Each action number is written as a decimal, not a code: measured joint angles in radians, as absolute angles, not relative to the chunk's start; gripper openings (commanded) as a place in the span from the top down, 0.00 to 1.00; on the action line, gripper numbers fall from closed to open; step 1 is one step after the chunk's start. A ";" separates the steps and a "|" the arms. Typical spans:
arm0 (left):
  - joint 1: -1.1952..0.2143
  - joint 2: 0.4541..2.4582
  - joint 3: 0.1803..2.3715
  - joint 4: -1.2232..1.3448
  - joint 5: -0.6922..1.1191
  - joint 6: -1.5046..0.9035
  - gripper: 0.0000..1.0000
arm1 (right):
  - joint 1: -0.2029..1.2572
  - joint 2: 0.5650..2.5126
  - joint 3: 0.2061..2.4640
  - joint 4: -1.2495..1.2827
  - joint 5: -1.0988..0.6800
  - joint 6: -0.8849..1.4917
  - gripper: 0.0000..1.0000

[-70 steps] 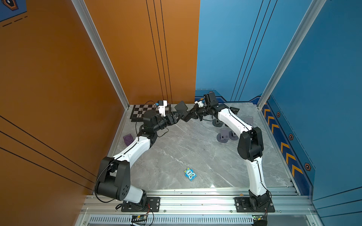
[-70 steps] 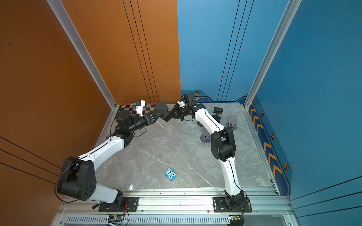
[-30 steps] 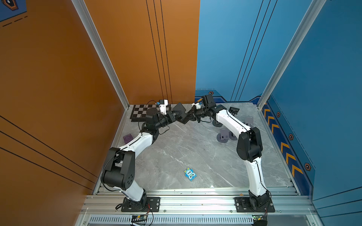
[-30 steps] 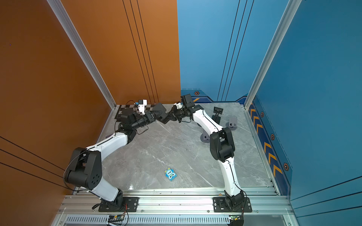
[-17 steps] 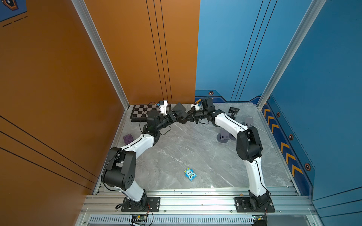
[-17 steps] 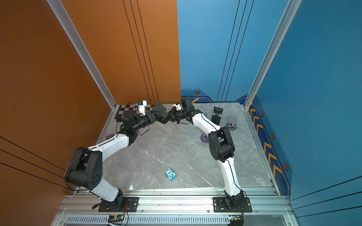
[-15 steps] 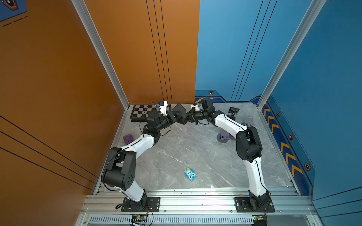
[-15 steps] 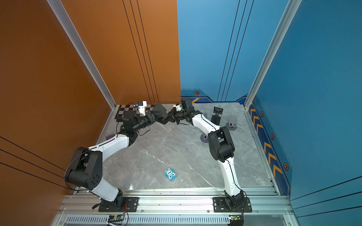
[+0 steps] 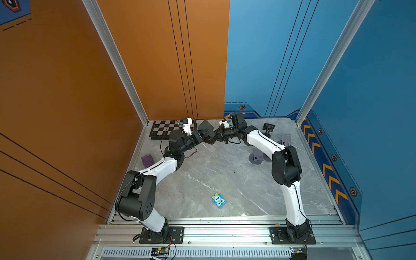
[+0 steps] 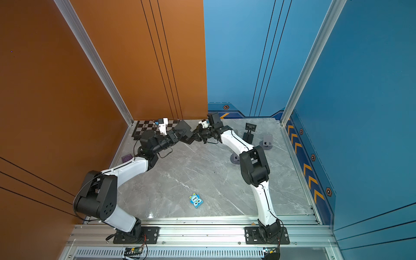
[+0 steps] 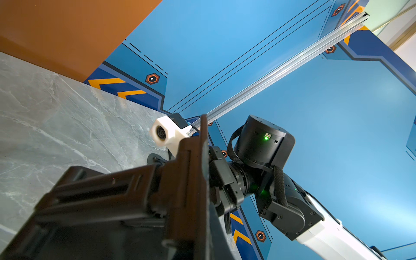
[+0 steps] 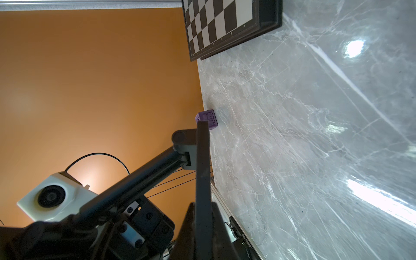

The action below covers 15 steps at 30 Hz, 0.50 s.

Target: Open the phone stand

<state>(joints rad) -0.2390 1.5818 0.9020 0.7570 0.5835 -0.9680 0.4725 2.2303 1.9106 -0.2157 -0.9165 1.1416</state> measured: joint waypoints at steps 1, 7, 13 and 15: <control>-0.239 1.581 0.900 0.759 0.583 -0.967 1.00 | 0.472 2.227 1.911 -0.228 -0.916 1.136 0.91; -0.234 1.580 0.897 0.759 0.582 -0.956 1.00 | 0.472 2.219 1.918 -0.270 -0.906 1.115 0.85; -0.199 1.578 0.896 0.730 0.533 -0.913 1.00 | 0.451 2.176 1.920 -0.313 -0.885 1.102 0.78; -0.197 1.572 0.896 0.716 0.517 -0.897 1.00 | 0.447 2.165 1.921 -0.331 -0.881 1.095 0.78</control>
